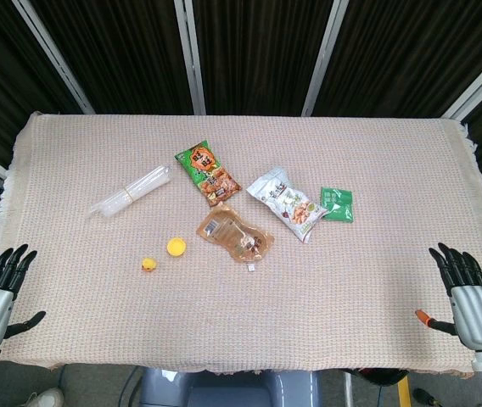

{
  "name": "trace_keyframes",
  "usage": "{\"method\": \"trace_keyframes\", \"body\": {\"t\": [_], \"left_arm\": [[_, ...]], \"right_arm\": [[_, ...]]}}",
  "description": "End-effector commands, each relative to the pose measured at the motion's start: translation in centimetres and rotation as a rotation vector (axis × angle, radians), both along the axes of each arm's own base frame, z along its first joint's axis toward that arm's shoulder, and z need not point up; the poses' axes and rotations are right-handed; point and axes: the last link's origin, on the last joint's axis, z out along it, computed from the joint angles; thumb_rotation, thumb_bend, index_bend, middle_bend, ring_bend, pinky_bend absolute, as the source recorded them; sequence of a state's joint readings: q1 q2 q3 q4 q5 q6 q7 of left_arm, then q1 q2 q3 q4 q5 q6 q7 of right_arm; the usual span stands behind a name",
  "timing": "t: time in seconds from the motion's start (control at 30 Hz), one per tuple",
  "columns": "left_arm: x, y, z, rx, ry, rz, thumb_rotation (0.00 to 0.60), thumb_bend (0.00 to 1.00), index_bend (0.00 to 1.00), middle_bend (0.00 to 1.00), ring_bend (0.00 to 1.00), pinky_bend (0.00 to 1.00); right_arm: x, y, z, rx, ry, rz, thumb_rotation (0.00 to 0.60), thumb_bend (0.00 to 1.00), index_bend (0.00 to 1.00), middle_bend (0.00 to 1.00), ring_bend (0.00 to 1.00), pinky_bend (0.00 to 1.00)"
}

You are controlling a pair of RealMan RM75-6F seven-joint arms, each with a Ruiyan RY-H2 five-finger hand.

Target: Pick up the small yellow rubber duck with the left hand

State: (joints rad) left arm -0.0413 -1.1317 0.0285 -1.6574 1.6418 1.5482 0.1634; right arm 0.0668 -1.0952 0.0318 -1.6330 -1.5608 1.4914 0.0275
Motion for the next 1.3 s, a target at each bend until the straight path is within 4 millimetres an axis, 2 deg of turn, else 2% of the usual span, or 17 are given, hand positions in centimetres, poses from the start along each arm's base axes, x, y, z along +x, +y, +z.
{"method": "trace_keyframes", "body": {"t": [0.03,0.73,0.83,1.0,1.1,1.3], "left_arm": [[0.0,0.0,0.0,0.0,-0.002,0.003,0.6,0.05,0.0,0.0,0.0,0.0],[0.2,0.3,-0.4,-0.018,0.013,-0.006,0.6,0.06,0.0,0.0,0.0,0.0],[0.6,0.8,-0.7,-0.029,0.017,-0.011,0.6,0.06,0.03,0.0,0.0,0.0],[2.1,2.5,-2.0,-0.08,0.029,-0.013,0.6,0.14,0.14,0.0,0.0,0.0],[3.3,4.0,-3.3,-0.116,0.054,-0.019,0.6,0.14,0.19,0.0,0.0,0.0],[5.7,7.1,-7.1,-0.19,0.095,-0.018,0.6,0.17,0.29,0.0,0.0,0.0]], "right_arm": [[0.0,0.0,0.0,-0.001,0.001,0.0,0.6,0.01,0.03,0.0,0.0,0.0],[0.0,0.0,-0.1,0.004,-0.005,-0.004,0.6,0.01,0.03,0.0,0.0,0.0],[-0.1,0.1,0.0,0.005,-0.009,-0.007,0.6,0.01,0.03,0.0,0.0,0.0],[0.1,0.1,-0.1,0.01,-0.016,-0.003,0.6,0.01,0.03,0.0,0.0,0.0],[0.1,0.1,-0.1,0.01,-0.019,-0.002,0.6,0.01,0.03,0.0,0.0,0.0],[0.1,-0.1,-0.1,0.013,-0.023,-0.005,0.6,0.01,0.03,0.0,0.0,0.0]]}}
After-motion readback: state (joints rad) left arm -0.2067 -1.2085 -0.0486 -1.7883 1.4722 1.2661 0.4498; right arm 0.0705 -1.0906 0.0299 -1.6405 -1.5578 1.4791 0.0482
